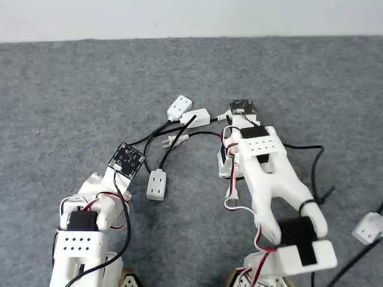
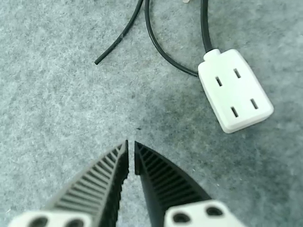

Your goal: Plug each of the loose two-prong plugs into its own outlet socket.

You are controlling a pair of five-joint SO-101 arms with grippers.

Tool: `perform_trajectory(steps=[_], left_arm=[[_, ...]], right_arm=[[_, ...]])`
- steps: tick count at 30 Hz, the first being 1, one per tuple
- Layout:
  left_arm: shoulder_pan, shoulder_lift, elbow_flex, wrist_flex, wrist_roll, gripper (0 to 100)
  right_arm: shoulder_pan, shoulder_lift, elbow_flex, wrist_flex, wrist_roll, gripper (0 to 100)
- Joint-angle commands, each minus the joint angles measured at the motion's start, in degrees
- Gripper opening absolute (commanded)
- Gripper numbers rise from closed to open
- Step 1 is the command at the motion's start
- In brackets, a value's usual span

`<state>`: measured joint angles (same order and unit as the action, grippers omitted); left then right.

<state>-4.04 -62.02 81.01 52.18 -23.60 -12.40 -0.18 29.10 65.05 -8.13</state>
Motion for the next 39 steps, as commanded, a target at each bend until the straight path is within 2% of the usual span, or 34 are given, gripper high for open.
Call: perform_trajectory(steps=[1, 28, 31, 39], left_arm=[[-0.18, -0.62, -0.4, -0.97, -0.62, 2], [-0.18, -0.62, -0.31, -0.97, -0.62, 2], [-0.18, -0.62, -0.31, -0.97, -0.62, 2], [-0.26, -0.18, -0.84, -0.88, 0.18, 2]], right_arm=[[-0.48, 1.63, -0.62, -1.89, -0.44, 8.4], [-0.22, 6.55, -0.88, -2.59, 1.41, 7.7], [-0.13, 6.64, -0.88, -2.59, 1.32, 0.5], [1.1, 4.44, -2.55, 0.66, 1.49, 0.8]])
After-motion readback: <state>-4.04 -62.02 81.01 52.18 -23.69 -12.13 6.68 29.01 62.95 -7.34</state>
